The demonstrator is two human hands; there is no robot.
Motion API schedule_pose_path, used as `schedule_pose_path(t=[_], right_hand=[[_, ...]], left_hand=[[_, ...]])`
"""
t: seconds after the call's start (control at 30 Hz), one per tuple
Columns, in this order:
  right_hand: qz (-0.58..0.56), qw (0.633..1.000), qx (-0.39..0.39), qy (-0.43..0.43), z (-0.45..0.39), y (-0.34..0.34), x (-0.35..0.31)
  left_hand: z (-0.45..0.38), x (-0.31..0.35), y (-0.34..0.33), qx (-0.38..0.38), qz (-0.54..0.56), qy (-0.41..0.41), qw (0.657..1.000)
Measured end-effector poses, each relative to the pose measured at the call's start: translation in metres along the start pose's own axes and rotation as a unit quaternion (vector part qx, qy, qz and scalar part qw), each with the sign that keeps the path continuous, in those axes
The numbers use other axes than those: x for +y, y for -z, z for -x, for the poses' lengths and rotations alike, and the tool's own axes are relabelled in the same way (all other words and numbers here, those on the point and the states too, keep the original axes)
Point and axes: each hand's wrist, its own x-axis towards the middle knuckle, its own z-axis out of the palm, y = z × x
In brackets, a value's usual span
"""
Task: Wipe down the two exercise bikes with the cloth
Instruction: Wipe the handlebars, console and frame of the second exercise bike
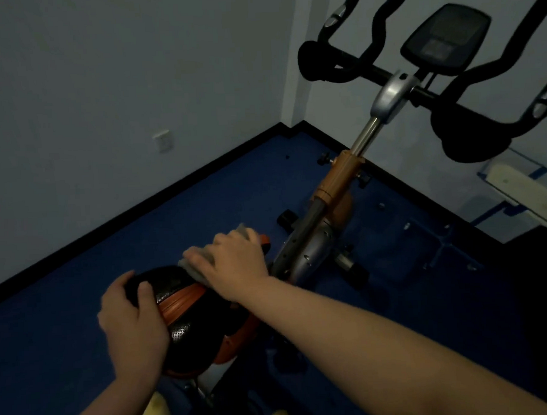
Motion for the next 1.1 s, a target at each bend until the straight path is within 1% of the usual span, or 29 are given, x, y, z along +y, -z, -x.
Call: schedule_pose_path(t=[0.03,0.1,0.13,0.17,0.23,0.27,0.33,0.37,0.4,0.47,0.53,0.57,0.63,0.67,0.7,0.73,0.77,0.83,0.87,0.9,0.93,1.0,1.03,1.07,1.1], right_hand=[[-0.007,1.0,0.006,0.03,0.0,0.003,0.002],[-0.009,0.996,-0.044,0.083,-0.009,0.013,0.02],[-0.025,0.993,-0.067,0.09,-0.015,0.017,0.03],[-0.038,0.993,-0.09,0.061,-0.02,0.02,0.041],[-0.038,0.994,-0.106,-0.003,-0.025,0.02,0.053],[-0.002,0.995,-0.1,-0.007,-0.025,0.017,0.048],[0.088,0.992,-0.054,0.066,-0.019,0.004,0.018],[0.102,0.989,-0.049,0.092,-0.014,-0.002,0.001],[0.076,0.99,-0.053,0.11,-0.01,-0.004,-0.011],[0.002,0.987,-0.085,0.134,-0.01,0.001,-0.018],[-0.025,0.977,-0.148,0.151,-0.018,0.011,-0.004],[-0.027,0.973,-0.183,0.135,-0.025,0.016,0.005],[0.015,0.967,-0.243,0.077,-0.038,0.019,0.014],[0.04,0.965,-0.255,0.056,-0.043,0.017,0.007],[0.066,0.961,-0.264,0.055,-0.045,0.014,-0.005],[0.066,0.959,-0.267,0.068,-0.045,0.009,-0.022],[0.034,0.962,-0.261,0.074,-0.043,0.004,-0.039],[-0.057,0.964,-0.239,0.099,-0.036,-0.003,-0.063],[-0.091,0.958,-0.239,0.127,-0.035,-0.004,-0.067],[-0.124,0.949,-0.248,0.151,-0.037,-0.004,-0.066],[-0.155,0.94,-0.264,0.148,-0.042,-0.002,-0.061],[-0.175,0.932,-0.309,0.075,-0.057,0.001,-0.053],[-0.163,0.93,-0.328,0.036,-0.065,0.001,-0.051],[-0.142,0.928,-0.343,0.009,-0.07,-0.002,-0.054],[-0.125,0.929,-0.347,0.012,-0.072,-0.005,-0.06]], left_hand=[[0.0,0.0,0.0,0.003,-0.003,-0.001,1.0],[0.0,-0.001,0.0,0.001,-0.01,-0.004,1.0],[-0.001,-0.002,-0.001,-0.001,-0.011,-0.004,1.0],[-0.001,-0.001,-0.001,-0.001,-0.01,-0.002,1.0],[-0.002,-0.001,-0.002,0.003,-0.009,0.001,1.0],[-0.002,-0.001,-0.002,0.004,-0.007,0.005,1.0],[-0.002,-0.001,-0.002,0.003,0.007,0.02,1.0],[-0.001,0.0,-0.002,0.002,0.017,0.025,1.0],[0.0,0.002,-0.002,0.001,0.028,0.029,0.999],[0.003,0.002,0.003,-0.011,0.064,0.034,0.997],[0.011,-0.004,0.011,-0.055,0.107,0.054,0.991],[0.017,-0.008,0.014,-0.085,0.122,0.074,0.986],[0.031,-0.014,0.022,-0.142,0.145,0.135,0.97],[0.036,-0.015,0.024,-0.165,0.166,0.161,0.959],[0.037,-0.015,0.026,-0.183,0.186,0.178,0.949],[0.037,-0.014,0.026,-0.199,0.195,0.189,0.942],[0.034,-0.014,0.027,-0.217,0.195,0.196,0.936],[0.027,-0.014,0.028,-0.257,0.184,0.205,0.926],[0.025,-0.015,0.03,-0.273,0.176,0.208,0.923],[0.023,-0.017,0.031,-0.284,0.166,0.208,0.921],[0.023,-0.019,0.031,-0.291,0.158,0.205,0.921],[0.025,-0.025,0.029,-0.29,0.15,0.194,0.925],[0.025,-0.027,0.029,-0.288,0.154,0.19,0.926],[0.024,-0.028,0.028,-0.292,0.166,0.186,0.924],[0.024,-0.03,0.028,-0.304,0.183,0.175,0.918]])
